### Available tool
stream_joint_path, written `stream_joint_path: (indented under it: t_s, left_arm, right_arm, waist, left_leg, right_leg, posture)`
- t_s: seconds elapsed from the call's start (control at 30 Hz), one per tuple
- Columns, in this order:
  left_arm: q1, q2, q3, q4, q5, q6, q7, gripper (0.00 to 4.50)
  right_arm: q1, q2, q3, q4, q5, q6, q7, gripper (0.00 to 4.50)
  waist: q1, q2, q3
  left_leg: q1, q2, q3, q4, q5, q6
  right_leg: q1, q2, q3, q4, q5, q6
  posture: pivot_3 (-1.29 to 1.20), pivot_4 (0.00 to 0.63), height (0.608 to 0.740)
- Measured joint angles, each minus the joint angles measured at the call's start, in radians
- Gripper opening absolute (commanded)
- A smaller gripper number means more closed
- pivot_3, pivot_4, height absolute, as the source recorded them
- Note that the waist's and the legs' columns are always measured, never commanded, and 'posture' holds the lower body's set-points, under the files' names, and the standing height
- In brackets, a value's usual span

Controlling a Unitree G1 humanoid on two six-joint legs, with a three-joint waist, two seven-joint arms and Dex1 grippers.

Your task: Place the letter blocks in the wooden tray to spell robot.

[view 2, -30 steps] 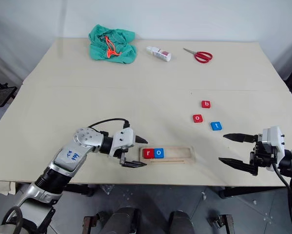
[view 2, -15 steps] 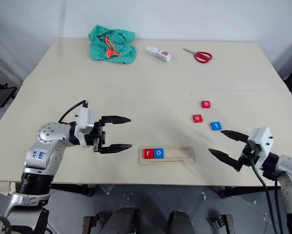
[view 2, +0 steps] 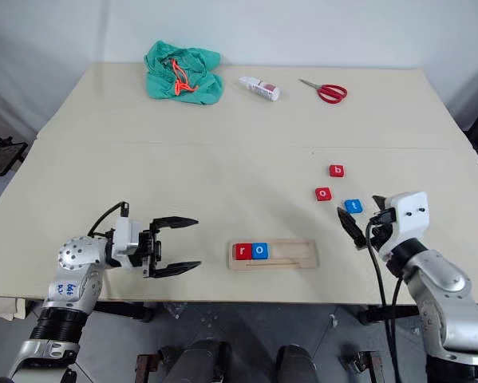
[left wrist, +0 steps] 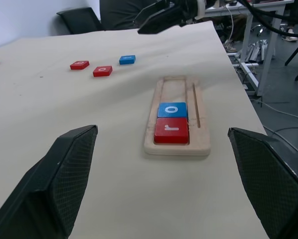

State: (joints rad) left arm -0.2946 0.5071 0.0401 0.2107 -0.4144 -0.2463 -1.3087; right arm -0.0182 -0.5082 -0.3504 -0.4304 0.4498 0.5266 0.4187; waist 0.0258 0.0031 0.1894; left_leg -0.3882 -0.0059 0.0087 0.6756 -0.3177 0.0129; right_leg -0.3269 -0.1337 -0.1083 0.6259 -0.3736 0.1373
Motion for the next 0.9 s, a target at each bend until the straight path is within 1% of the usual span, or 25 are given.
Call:
stream_joint_path:
  t_s: [0.1,0.77,0.83,0.9]
  left_arm:
    - [0.001,0.000,0.000,0.002,0.000,-0.008,-0.002,4.46]
    - [0.009,0.019,0.000,-0.001,-0.026,0.013,-0.016,4.46]
    - [0.012,0.020,0.000,-0.002,-0.031,0.019,-0.016,4.46]
    - [0.013,0.024,0.002,-0.003,-0.035,0.023,-0.018,4.46]
  right_arm:
    - [0.025,0.011,0.008,-0.052,0.021,0.042,-0.018,4.50]
    - [0.011,0.019,0.020,-0.039,0.023,0.066,-0.051,4.50]
    - [-0.003,0.023,0.021,-0.036,0.023,0.075,-0.063,4.50]
    - [-0.058,0.027,0.031,0.000,0.021,0.099,-0.088,4.50]
  waist:
    - [-0.001,0.000,0.000]
    - [-0.003,0.000,0.000]
    - [-0.004,0.000,0.000]
    - [-0.005,0.000,0.000]
  left_leg:
    - [0.001,0.000,0.001,0.000,0.000,0.000]
    - [0.002,0.000,0.002,-0.003,0.000,0.000]
    - [0.002,0.000,0.002,-0.003,0.000,0.000]
    - [0.002,0.000,0.002,-0.003,0.000,0.000]
  right_leg:
    - [0.000,0.000,0.001,0.000,0.000,0.000]
    - [-0.001,0.000,0.001,0.000,0.000,0.000]
    - [-0.001,0.000,0.001,0.000,0.000,0.000]
    - [-0.001,0.000,0.002,0.000,0.000,0.000]
  posture:
    - [0.00,0.150,0.740]
    - [0.00,0.150,0.740]
    - [0.00,0.150,0.740]
    - [0.00,0.150,0.740]
